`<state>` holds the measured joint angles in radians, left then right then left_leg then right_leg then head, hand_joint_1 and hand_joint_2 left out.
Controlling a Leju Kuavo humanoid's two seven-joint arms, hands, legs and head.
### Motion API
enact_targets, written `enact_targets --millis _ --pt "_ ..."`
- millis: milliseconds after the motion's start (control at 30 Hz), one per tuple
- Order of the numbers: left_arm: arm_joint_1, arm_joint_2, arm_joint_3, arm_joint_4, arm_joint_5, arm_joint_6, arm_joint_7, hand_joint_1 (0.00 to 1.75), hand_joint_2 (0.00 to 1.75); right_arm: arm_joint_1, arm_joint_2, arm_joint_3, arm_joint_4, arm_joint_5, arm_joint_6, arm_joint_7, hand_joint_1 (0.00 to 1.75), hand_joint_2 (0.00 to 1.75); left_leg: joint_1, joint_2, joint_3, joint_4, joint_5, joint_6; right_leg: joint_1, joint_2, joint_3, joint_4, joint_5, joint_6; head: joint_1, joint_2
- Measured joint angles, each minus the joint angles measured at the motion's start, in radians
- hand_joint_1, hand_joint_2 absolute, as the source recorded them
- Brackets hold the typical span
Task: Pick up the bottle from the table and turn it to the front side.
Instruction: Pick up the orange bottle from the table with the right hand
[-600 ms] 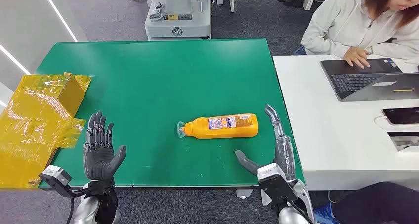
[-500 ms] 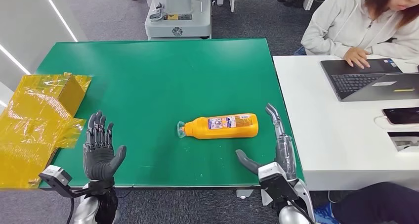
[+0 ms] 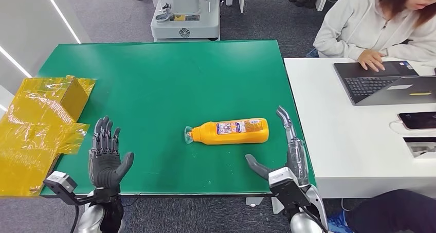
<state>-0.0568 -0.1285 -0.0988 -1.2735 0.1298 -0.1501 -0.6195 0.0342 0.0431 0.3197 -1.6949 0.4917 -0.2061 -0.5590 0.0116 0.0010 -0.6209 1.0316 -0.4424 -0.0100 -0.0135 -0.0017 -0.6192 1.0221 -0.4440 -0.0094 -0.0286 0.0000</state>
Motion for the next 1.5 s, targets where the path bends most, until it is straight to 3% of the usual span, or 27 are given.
enact_targets --millis 433,800,1100,1500 --pt "-0.011 -0.016 0.0 0.005 -0.015 -0.02 0.006 0.0 1.75 -0.029 -0.008 -0.003 0.004 0.03 0.031 0.016 0.0 1.75 0.0 0.0 0.0 0.0 0.0 0.0 0.0 0.0 0.0 0.0 0.0 0.0 0.0 0.0" --pt "-0.087 -0.046 -0.056 0.091 -0.032 -0.075 0.007 0.0 1.75 -0.346 -0.087 -0.007 0.231 0.169 0.109 0.112 0.0 1.75 0.0 0.001 0.0 0.001 0.001 0.001 0.0 0.001 0.0 0.0 0.003 0.001 0.0 0.0" --pt "-0.138 -0.046 -0.082 0.137 -0.007 -0.076 0.019 0.0 1.75 -0.669 -0.116 0.121 0.566 0.157 0.244 0.192 0.0 1.75 0.0 0.001 0.0 0.002 0.003 0.001 0.0 0.001 0.0 0.001 0.003 0.001 0.0 0.0" --pt "-0.146 -0.04 -0.089 0.167 0.01 -0.068 0.026 0.0 1.75 -0.801 -0.116 0.32 0.875 0.081 0.386 0.218 0.0 1.75 0.0 0.0 -0.001 0.002 0.003 0.001 0.0 0.0 0.0 0.0 0.003 0.001 0.0 0.0"
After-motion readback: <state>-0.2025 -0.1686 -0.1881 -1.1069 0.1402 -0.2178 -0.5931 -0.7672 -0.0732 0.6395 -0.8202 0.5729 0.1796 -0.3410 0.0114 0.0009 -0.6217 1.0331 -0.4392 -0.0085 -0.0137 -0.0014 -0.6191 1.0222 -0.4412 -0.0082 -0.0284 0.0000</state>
